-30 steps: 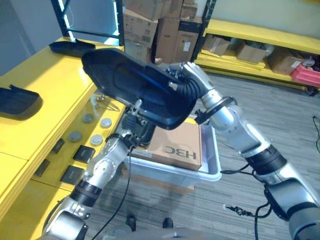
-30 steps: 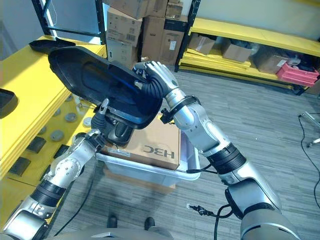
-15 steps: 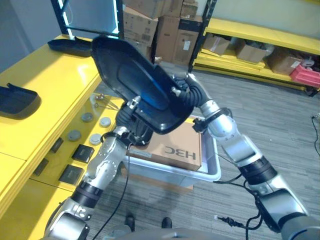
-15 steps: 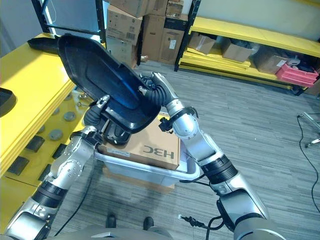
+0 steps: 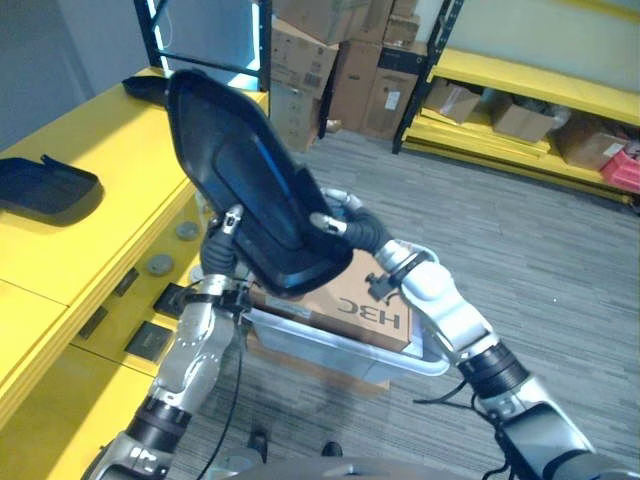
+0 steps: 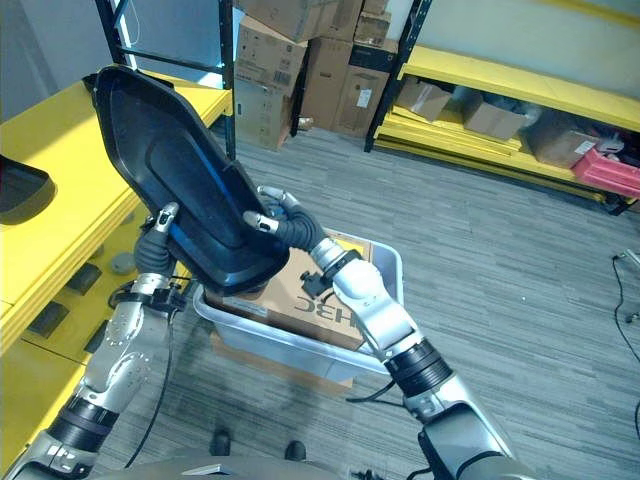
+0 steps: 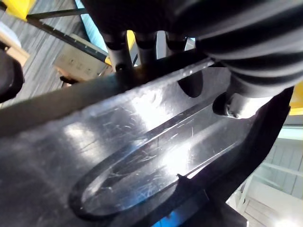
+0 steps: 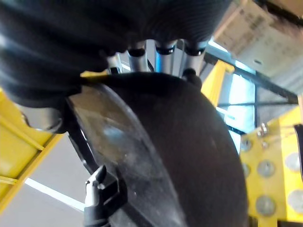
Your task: Move parts from the plastic box to the shelf.
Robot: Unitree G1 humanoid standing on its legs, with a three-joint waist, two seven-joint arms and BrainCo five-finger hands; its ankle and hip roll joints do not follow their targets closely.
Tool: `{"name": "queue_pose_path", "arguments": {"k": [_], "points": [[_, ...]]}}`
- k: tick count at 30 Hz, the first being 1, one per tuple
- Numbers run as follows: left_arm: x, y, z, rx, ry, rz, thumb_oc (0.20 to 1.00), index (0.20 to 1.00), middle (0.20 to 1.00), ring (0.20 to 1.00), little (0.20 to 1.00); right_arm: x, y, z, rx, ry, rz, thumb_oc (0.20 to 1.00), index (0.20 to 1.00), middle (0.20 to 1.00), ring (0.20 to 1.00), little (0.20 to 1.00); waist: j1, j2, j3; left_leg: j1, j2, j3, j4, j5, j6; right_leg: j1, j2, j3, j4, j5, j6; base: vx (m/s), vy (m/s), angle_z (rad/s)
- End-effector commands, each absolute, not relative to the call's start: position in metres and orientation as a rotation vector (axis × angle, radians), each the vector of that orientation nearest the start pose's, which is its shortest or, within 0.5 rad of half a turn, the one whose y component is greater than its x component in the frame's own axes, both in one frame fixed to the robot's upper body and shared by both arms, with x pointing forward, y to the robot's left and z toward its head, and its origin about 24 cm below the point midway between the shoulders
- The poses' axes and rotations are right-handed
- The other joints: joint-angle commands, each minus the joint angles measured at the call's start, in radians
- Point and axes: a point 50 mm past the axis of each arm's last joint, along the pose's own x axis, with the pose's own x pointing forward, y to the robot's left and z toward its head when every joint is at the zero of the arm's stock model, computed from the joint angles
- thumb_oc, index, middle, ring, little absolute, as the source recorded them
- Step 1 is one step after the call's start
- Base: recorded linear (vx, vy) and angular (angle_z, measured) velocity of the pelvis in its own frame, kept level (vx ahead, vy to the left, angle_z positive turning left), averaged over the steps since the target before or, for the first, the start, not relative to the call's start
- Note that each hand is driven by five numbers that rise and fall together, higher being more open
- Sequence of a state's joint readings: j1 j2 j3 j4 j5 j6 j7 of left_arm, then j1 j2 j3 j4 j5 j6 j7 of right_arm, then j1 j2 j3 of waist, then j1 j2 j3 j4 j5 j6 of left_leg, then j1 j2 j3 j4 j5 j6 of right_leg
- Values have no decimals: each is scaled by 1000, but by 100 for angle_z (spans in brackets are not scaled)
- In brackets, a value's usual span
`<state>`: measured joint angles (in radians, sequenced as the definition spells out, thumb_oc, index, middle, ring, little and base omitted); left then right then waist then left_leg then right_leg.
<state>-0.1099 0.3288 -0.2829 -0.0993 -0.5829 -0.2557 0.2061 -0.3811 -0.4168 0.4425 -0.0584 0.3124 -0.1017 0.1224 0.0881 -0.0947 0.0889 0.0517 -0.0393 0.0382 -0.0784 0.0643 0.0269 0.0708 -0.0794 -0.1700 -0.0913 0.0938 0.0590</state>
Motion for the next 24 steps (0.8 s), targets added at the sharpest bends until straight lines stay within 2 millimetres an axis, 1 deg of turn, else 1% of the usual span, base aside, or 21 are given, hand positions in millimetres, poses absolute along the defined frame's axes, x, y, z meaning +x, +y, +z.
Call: {"name": "queue_pose_path", "arguments": {"k": [1,2,3,5,6,7,9,10,12,13,14,15,16,17,18,19,20,21,22,23,24], "points": [[276,158,158,-225,-643,-46,200,200,200,200,200,244,-50,152,303,-459,930,1000,1000,1000,1000,1000,24,47,-39,24,97,-62,-9,14,-80,63,-36,-72,4,-11,47,41,-73,17],[270,172,157,-154,-666,18,200,200,200,200,200,246,-59,137,387,-376,850,1000,1000,1000,1000,1000,29,53,-35,18,103,-60,-9,22,-83,64,-36,-84,4,-13,45,10,-51,12],[267,175,156,-116,-675,40,200,200,200,200,200,246,-61,131,403,-342,825,1000,1000,1000,1000,1000,30,55,-33,15,105,-59,-9,25,-84,64,-36,-88,4,-14,44,-1,-36,8],[257,193,155,5,-703,131,200,200,200,200,200,247,-75,100,431,-195,705,1000,1000,1000,1000,1000,35,65,-23,0,110,-58,-9,37,-86,61,-35,-101,7,-21,39,-11,-13,14],[255,197,155,26,-705,142,200,200,200,200,200,247,-78,93,431,-170,692,1000,1000,1000,1000,1000,35,68,-22,-3,111,-59,-9,40,-88,60,-35,-103,9,-23,38,0,17,25],[244,216,153,111,-706,216,200,200,200,200,200,244,-92,50,395,4,601,1000,1000,1000,1000,1000,40,81,-10,-25,110,-68,-9,57,-94,60,-32,-109,13,-35,31,5,36,22],[233,231,152,149,-701,267,200,200,200,200,200,236,-103,12,324,165,543,1000,1000,1000,1000,1000,48,91,3,-48,110,-69,-9,75,-103,62,-33,-119,14,-41,30,-24,56,21],[225,240,152,122,-705,281,200,200,200,200,200,226,-115,-16,244,265,494,1000,1000,1000,1000,1000,63,99,15,-81,113,-64,-9,107,-117,68,-33,-136,11,-44,30,-67,71,23],[216,248,154,91,-729,276,200,200,200,200,200,211,-129,-53,142,431,397,1000,1000,1000,1000,1000,84,110,30,-139,125,-63,-9,175,-144,80,-32,-163,6,-46,32,-73,67,23],[212,249,156,104,-738,263,200,200,200,200,200,198,-141,-77,88,551,326,1000,1000,1000,1000,1000,96,115,44,-149,133,-19,-3,184,-158,95,-39,-198,5,-50,37,-103,56,61],[210,248,158,114,-744,220,200,200,200,200,200,178,-162,-106,-12,708,242,1000,1000,1000,1000,1000,101,121,55,-149,149,79,8,193,-175,113,-52,-269,5,-42,48,-143,52,110],[210,247,159,120,-752,184,200,200,200,200,200,164,-176,-121,-107,800,198,1000,1000,1000,1000,1000,99,124,64,-139,163,164,15,201,-183,128,-64,-331,4,-30,61,-176,19,167],[213,241,162,140,-771,116,200,200,200,200,200,142,-194,-136,-161,909,119,1000,1000,1000,1000,1000,81,119,63,-106,182,297,40,181,-194,143,-79,-400,9,-23,83,-237,25,173],[219,233,168,157,-800,45,200,200,200,200,200,115,-210,-151,-168,1048,24,1000,1000,1000,1000,1000,50,104,62,-58,197,434,108,133,-169,141,-93,-458,13,-1,81,-204,38,240],[222,230,171,170,-813,33,200,200,200,200,200,108,-213,-155,-180,1100,-3,1000,1000,1000,1000,1000,38,95,65,-45,201,464,144,105,-158,143,-97,-473,15,4,81,-185,82,283],[226,226,177,180,-834,33,200,200,200,200,200,88,-224,-162,-201,1229,-51,1000,1000,1000,1000,1000,31,79,62,-38,190,461,235,73,-146,144,-97,-471,16,3,68,-108,171,353],[231,217,187,198,-861,21,200,200,200,200,200,70,-235,-166,-214,1354,-111,1000,1000,1000,1000,1000,31,72,54,-41,161,457,241,4,-120,147,-101,-472,20,8,64,-76,196,241],[232,215,188,203,-866,18,200,200,200,200,200,68,-236,-166,-216,1376,-123,1000,1000,1000,1000,1000,31,74,53,-37,150,458,226,-11,-109,146,-106,-474,25,8,66,-6,300,131],[234,213,196,234,-881,21,200,200,200,200,200,57,-241,-167,-234,1445,-140,1000,1000,1000,1000,1000,34,90,45,-20,105,430,165,-47,-83,141,-114,-469,71,-10,56,67,348,61],[236,208,207,265,-909,-6,200,200,200,200,200,46,-245,-168,-215,1483,-172,1000,1000,1000,1000,1000,30,117,39,3,96,431,121,-47,-68,135,-125,-480,153,-48,51,63,321,66],[236,207,208,271,-913,-11,200,200,200,200,200,46,-245,-168,-207,1480,-182,1000,1000,1000,1000,1000,28,121,39,6,94,430,113,-46,-64,132,-129,-483,169,-56,51,57,267,74]]}}
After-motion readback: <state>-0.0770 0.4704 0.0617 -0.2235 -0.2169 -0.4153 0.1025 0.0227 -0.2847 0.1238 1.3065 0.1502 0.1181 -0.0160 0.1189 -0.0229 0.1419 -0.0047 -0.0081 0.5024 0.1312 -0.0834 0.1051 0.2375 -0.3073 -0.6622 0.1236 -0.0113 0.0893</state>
